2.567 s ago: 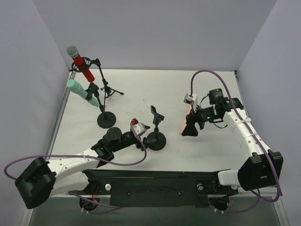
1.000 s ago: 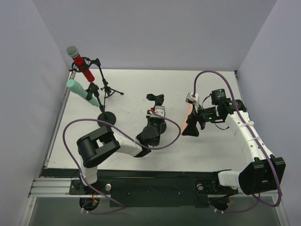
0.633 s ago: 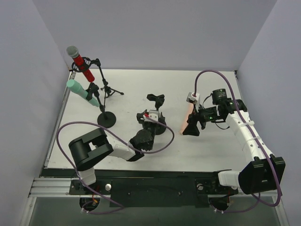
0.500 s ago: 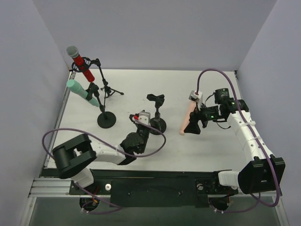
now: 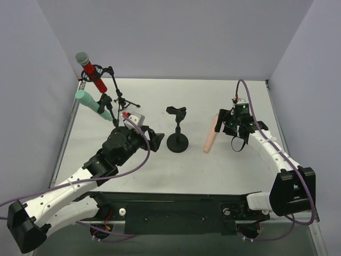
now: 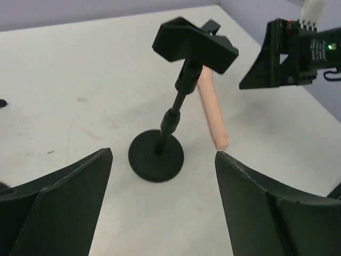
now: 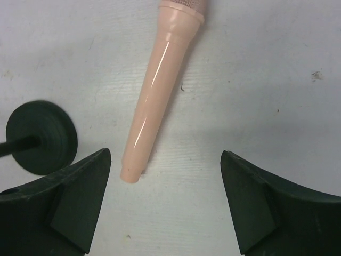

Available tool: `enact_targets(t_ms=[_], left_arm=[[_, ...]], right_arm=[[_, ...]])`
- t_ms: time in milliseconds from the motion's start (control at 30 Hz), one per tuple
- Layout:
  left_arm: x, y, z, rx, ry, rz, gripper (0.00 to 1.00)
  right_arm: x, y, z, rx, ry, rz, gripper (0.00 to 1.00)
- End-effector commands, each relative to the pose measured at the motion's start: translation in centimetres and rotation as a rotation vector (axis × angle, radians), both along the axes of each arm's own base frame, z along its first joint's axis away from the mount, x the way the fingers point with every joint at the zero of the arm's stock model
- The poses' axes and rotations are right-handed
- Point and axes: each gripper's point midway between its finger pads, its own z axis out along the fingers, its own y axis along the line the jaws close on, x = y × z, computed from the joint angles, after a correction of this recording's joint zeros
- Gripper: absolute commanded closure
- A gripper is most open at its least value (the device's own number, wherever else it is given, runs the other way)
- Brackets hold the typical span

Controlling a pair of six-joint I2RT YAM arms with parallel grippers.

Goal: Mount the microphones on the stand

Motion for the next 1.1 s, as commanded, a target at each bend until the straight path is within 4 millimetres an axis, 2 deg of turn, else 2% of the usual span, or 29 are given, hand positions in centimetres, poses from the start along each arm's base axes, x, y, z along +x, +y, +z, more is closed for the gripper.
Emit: enact_targets(t_ms=[0, 33, 67, 100, 133, 167, 267, 433, 633, 800, 1067], left_arm=[[-3.6, 2.3, -3.5, 0.224, 0.124, -0.102, 0.11], [-3.7, 2.8, -4.2, 0.255, 0.120, -0.102, 0.11], [-3.9, 3.4, -4.0, 0.251, 0.103, -0.089, 0.10], [-4.1, 3.8, -5.0, 0.264, 0.108, -0.084, 0.10], [-4.1, 4.1, -4.6, 0.246, 0.087, -0.072, 0.10], [-4.3, 4.4, -5.4, 0.247, 0.092, -0.069, 0.10], [-4.5, 4.9, -4.4, 0.231, 0.057, -0.063, 0.10], [-3.4, 6.0, -4.1, 0.223, 0.049, -0.027, 0.10], [-2.5, 6.2, -3.8, 0.149, 0.080, -0.044, 0.10], [-2.0, 6.6, -3.5, 0.104, 0.093, -0.041, 0.10], [-2.1, 6.5, -3.2, 0.078, 0.091, -0.057, 0.10]], right_arm=[[1.8, -0.7, -1.9, -0.078, 0.006, -0.212, 0.22], [2.0, -0.4, -2.0, -0.085, 0.013, -0.205, 0.23], [2.4, -0.4, -2.5, -0.096, 0.028, -0.214, 0.24], [2.6, -0.4, -2.7, -0.100, 0.031, -0.217, 0.25], [2.7, -0.3, -3.3, -0.106, 0.048, -0.214, 0.25], [2.9, -0.2, -3.4, -0.105, 0.052, -0.211, 0.26], [2.8, 0.9, -4.7, -0.102, 0.086, -0.170, 0.28], [2.7, 2.3, -6.1, -0.104, 0.122, -0.116, 0.30], [2.4, 2.8, -7.9, -0.098, 0.175, -0.097, 0.34], [2.1, 3.2, -9.0, -0.096, 0.219, -0.062, 0.44], [1.3, 2.6, -11.1, -0.142, 0.300, -0.054, 0.46]])
